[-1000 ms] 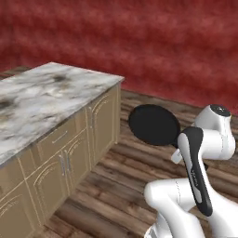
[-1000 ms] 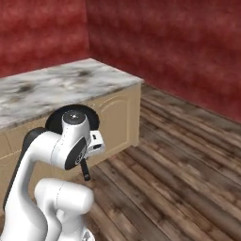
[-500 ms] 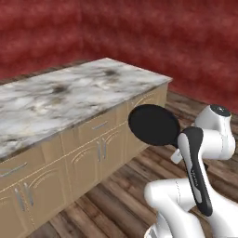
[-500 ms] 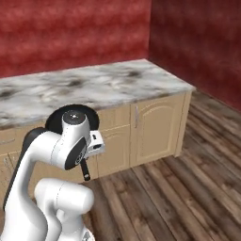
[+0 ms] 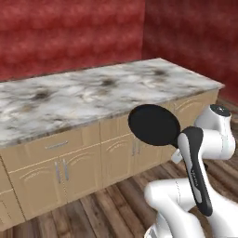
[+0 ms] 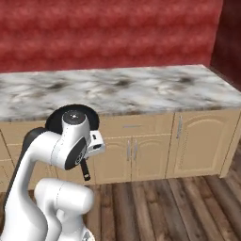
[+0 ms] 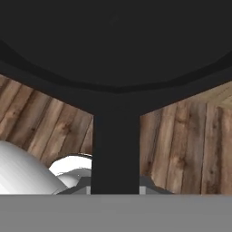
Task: Move the pot and pan from the stove into the sink.
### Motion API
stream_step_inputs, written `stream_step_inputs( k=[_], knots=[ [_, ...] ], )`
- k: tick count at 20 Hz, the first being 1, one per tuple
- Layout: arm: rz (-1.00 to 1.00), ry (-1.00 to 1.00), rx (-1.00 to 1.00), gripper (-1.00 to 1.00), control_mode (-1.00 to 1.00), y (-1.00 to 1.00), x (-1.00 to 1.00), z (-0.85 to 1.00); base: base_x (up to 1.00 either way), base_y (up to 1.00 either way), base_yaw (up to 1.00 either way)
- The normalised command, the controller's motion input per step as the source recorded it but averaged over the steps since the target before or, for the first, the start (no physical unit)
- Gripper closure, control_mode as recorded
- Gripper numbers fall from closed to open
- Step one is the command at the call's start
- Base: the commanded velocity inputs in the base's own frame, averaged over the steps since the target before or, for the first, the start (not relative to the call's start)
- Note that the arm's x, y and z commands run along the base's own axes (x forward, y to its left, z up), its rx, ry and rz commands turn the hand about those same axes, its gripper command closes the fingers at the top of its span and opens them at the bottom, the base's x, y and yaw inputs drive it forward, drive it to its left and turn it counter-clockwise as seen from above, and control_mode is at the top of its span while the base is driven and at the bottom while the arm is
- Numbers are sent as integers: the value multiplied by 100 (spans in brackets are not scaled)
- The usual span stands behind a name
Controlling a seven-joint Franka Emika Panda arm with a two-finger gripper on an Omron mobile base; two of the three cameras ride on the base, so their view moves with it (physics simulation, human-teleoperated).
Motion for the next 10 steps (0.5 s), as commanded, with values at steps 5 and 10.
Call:
stream_step_inputs(
  k=[5, 10],
  knots=[
    [0, 0, 0, 100, 100, 0, 0, 0, -4, 0, 50],
    [0, 0, 0, 100, 100, 0, 0, 0, -5, 0, 50]
  ],
)
